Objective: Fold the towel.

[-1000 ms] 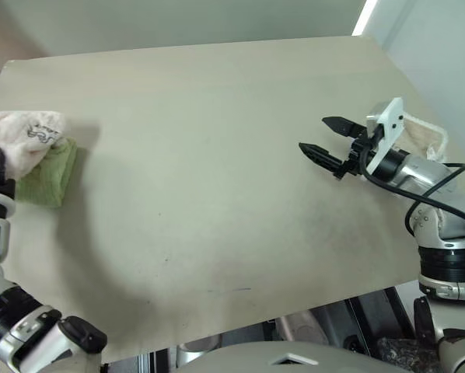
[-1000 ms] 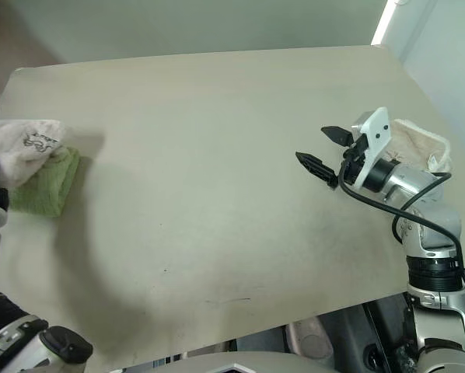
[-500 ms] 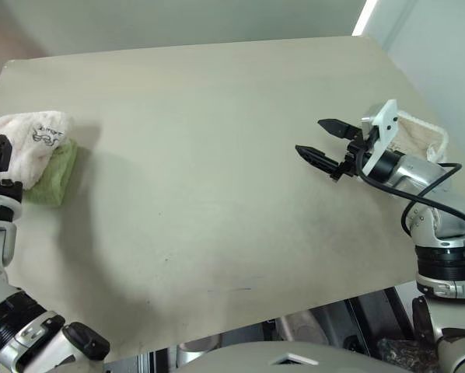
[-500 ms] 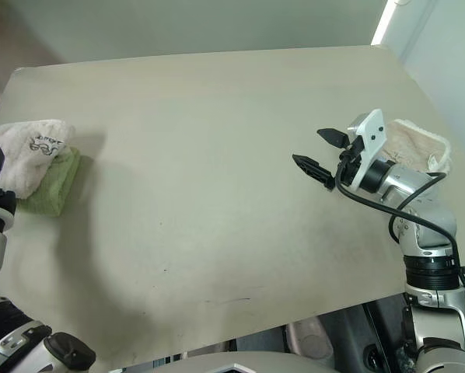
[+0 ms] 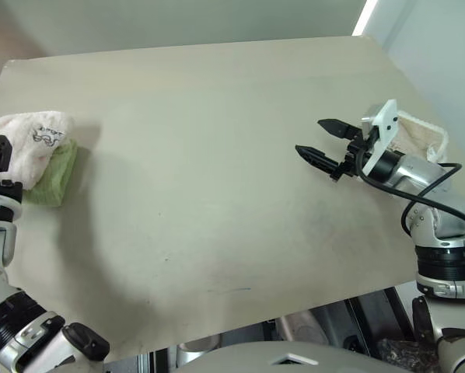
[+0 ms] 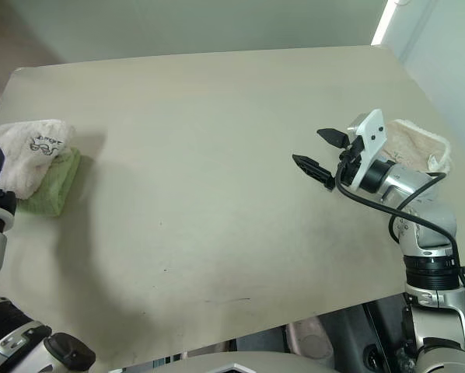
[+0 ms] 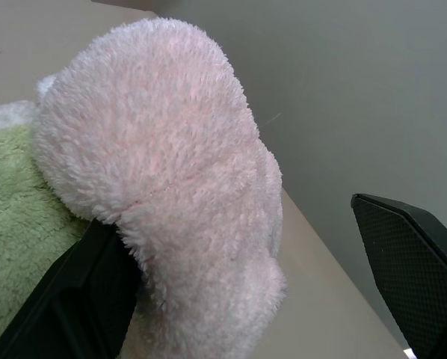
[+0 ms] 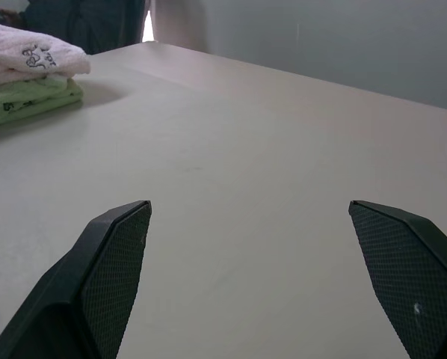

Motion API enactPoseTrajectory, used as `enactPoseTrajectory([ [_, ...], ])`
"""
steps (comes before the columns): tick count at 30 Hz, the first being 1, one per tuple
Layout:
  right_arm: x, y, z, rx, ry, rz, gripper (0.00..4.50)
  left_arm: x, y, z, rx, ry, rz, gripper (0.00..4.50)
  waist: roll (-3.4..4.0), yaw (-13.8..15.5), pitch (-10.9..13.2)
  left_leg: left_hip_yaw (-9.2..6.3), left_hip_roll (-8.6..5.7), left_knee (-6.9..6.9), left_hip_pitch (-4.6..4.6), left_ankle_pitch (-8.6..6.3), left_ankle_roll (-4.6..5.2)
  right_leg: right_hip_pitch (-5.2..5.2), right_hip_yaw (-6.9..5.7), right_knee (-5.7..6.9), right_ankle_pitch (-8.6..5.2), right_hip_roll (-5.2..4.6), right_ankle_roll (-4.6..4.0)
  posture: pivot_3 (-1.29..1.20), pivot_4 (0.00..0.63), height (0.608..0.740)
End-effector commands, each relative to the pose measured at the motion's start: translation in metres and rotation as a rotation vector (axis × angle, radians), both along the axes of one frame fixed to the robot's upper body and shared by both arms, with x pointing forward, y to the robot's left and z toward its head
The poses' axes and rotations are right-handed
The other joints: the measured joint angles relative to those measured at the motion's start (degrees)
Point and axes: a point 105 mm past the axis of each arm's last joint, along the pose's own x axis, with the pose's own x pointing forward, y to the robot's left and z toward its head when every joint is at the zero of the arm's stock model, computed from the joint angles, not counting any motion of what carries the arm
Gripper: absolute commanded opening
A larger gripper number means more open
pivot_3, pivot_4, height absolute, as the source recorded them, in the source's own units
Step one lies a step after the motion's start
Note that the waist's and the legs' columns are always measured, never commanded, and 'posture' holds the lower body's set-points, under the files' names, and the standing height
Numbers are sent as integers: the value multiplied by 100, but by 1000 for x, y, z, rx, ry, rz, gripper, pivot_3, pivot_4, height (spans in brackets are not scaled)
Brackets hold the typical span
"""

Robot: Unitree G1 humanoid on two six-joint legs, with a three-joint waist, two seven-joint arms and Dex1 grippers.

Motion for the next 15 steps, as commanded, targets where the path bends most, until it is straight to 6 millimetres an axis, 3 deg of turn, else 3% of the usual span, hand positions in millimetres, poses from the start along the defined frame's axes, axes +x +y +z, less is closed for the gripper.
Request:
enactPoseTrajectory([
  [1, -2, 1, 15, -2, -63, 12, 4500, -5, 1, 20, 50, -54, 11, 4480, 0, 0, 0, 0, 0, 0, 0, 0, 0, 0, 0, 0, 0, 0, 0, 0, 150, 740],
  [2, -2, 1, 15, -2, -63, 12, 4500, -5, 1, 20, 50, -54, 11, 4480, 0, 0, 0, 0, 0, 0, 0, 0, 0, 0, 0, 0, 0, 0, 0, 0, 150, 740],
  [4, -1, 8, 12, 2, -46, 47, 4500, -36, -33, 2, 164, -25, -176, 4480, -6, -72, -4, 0, 0, 0, -2, 0, 0, -1, 0, -2, 0, 0, 0, 0, 150, 740],
  [6, -1, 12, 10, 2, -38, 65, 4500, -53, -52, -5, 205, -10, -270, 4480, -1, -165, -2, 14, -1, -7, 4, -19, -3, -13, 14, -4, -8, 2, 14, 0, 150, 740],
  [15, -3, 10, 10, -2, -39, 65, 4500, -51, -58, -2, 218, -25, -303, 4480, 8, -21, 5, -19, 22, -8, 10, -31, 0, -5, -4, 22, -37, 11, -27, 0, 150, 740],
])
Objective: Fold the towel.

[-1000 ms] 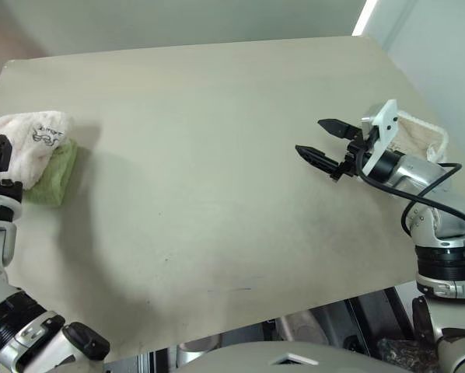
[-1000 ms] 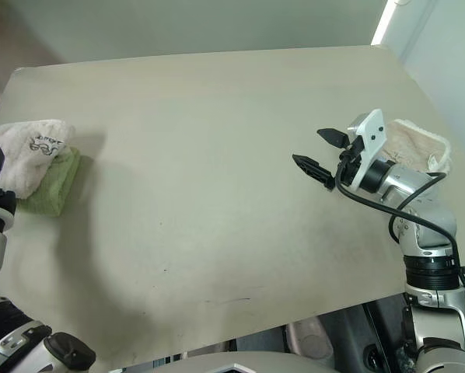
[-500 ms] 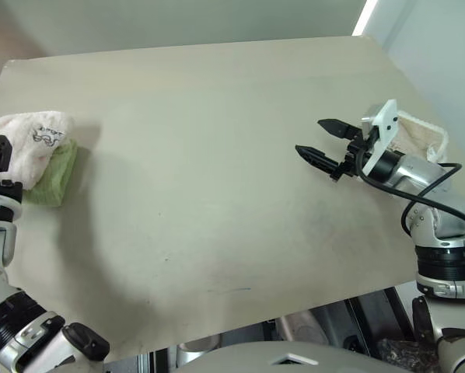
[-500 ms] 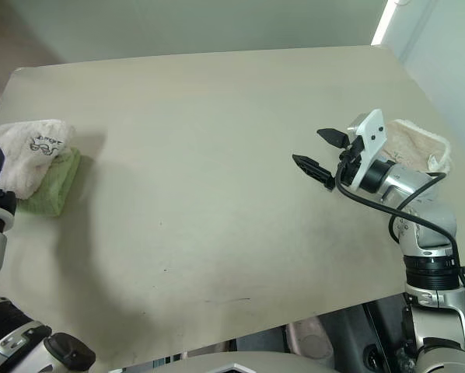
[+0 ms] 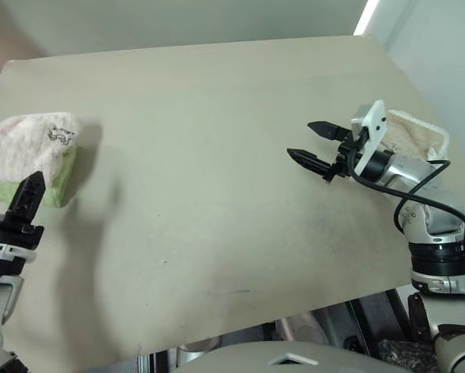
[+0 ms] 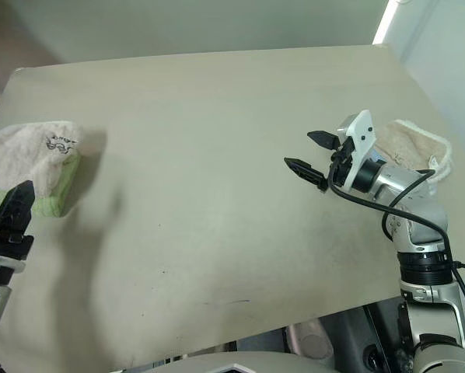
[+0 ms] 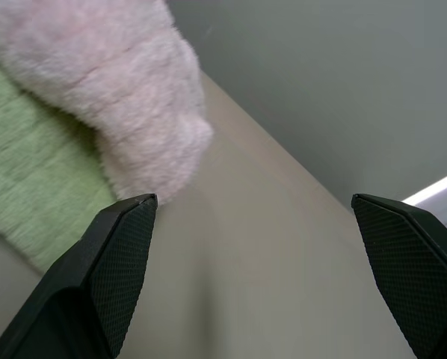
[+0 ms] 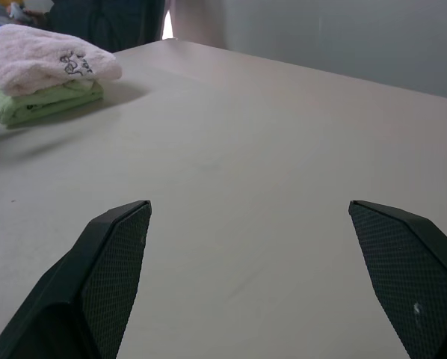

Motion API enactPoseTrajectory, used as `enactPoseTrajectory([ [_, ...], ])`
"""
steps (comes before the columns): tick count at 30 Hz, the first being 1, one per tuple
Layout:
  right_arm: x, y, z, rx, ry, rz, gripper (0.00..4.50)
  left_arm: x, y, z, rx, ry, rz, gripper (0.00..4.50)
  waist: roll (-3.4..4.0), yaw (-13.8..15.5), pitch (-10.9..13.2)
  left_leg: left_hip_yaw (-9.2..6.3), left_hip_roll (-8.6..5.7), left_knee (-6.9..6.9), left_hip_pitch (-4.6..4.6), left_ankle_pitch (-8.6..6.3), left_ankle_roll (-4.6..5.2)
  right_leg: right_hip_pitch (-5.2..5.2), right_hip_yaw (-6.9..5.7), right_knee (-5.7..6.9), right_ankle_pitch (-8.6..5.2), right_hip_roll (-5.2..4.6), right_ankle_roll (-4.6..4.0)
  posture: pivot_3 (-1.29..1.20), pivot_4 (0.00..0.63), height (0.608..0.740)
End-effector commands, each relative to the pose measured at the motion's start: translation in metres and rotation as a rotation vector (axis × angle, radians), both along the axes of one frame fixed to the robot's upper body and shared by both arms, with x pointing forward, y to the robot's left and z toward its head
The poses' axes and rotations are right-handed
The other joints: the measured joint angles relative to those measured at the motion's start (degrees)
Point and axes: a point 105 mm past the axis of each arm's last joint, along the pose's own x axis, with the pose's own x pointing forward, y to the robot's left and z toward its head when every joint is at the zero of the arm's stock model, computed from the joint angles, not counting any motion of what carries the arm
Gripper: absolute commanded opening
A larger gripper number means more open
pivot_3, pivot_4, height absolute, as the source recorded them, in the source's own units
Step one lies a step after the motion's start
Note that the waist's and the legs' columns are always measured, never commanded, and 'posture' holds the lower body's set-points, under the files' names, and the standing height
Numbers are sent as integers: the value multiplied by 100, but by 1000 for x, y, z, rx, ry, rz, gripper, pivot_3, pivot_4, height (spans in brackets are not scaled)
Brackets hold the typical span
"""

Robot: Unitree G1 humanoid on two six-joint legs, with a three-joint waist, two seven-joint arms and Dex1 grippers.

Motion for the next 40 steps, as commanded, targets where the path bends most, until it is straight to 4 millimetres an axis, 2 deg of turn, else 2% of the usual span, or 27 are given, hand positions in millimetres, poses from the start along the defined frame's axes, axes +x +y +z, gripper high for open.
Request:
enactPoseTrajectory([
  [1, -4, -2, 14, 1, -60, 9, 4500, 2, -5, 13, 26, -47, -23, 4480, 0, -9, 0, 2, -1, 1, 0, 0, 0, 0, 1, 0, 2, 1, -3, 0, 150, 740],
  [4, -4, -3, 14, 0, -60, 8, 4500, 4, -8, 13, 29, -48, -41, 4480, 0, -20, 0, 2, -1, 5, 0, 0, -1, 1, 2, 0, 5, 4, -7, 0, 150, 740],
  [11, -7, 0, 11, 2, -47, 18, 4500, 25, -52, 8, 170, 28, -235, 4480, 0, -7, 0, 0, -1, 5, 0, 1, -3, 0, 0, 0, 5, 10, -7, 0, 150, 740],
  [13, -9, 6, 5, 4, -24, 37, 4500, 46, -86, -1, 346, 92, -367, 4480, 0, 2, 0, 1, -1, 5, 0, 1, -3, 1, 1, 0, 5, 11, -7, 0, 150, 740],
  [14, -10, 8, 3, 5, -17, 43, 4500, 52, -97, -4, 401, 106, -409, 4480, 0, 22, 0, -4, -2, 5, 0, 1, -3, 2, -3, 0, 6, 11, -8, 0, 150, 740],
  [16, -13, 11, -3, 15, 13, 56, 4500, 73, -123, 1, 457, 57, -470, 4480, 0, 58, 0, -10, -4, 10, 1, 1, -3, 4, -6, -1, 11, 12, -14, 0, 150, 740],
  [18, -18, 12, -9, 38, 54, 60, 4500, 92, -158, 6, 577, -9, -541, 4480, -2, 74, -1, -11, -9, 17, -2, 1, -3, 7, -4, -3, 21, 11, -15, 0, 150, 740],
  [23, -27, 6, -20, 74, 119, 25, 4500, 103, -192, 3, 707, -78, -657, 4480, -1, -5, -1, 1, -21, 21, -2, 1, -3, 9, 4, -27, 40, 14, 19, 0, 150, 740],
  [26, -30, -1, -26, 86, 140, -21, 4500, 103, -188, 1, 707, -90, -682, 4480, -1, -36, -1, 4, -16, 16, -2, 0, -2, 6, 8, -29, 31, 16, 32, 0, 150, 740],
  [31, -31, -11, -23, 99, 140, -73, 4500, 104, -157, -5, 737, -43, -659, 4480, 0, -37, 0, -4, 7, 5, -3, -8, 1, 4, 10, -29, 36, 25, 49, 0, 150, 740],
  [33, -29, -11, -21, 103, 139, -75, 4500, 105, -151, -4, 746, -38, -656, 4480, 1, -32, 0, -9, 10, 4, -3, -9, 1, 4, 7, -28, 32, 29, 42, 0, 150, 740],
  [34, -27, -14, -26, 97, 146, -83, 4500, 104, -148, -6, 742, -31, -639, 4480, 1, -32, 0, -10, 11, 3, -3, -9, 1, 4, 7, -28, 24, 29, 28, 0, 150, 740],
  [36, -28, -14, -30, 95, 152, -83, 4500, 100, -146, -7, 733, -26, -621, 4480, 1, -32, 0, -10, 11, 6, -3, -9, 1, 5, 8, -29, 19, 27, 20, 0, 150, 740],
  [40, -28, -12, -25, 114, 138, -76, 4500, 101, -149, -6, 726, -33, -620, 4480, 1, -20, 0, -9, 13, 9, -8, -9, 2, 5, 10, -30, 17, 19, 23, 0, 150, 740],
])
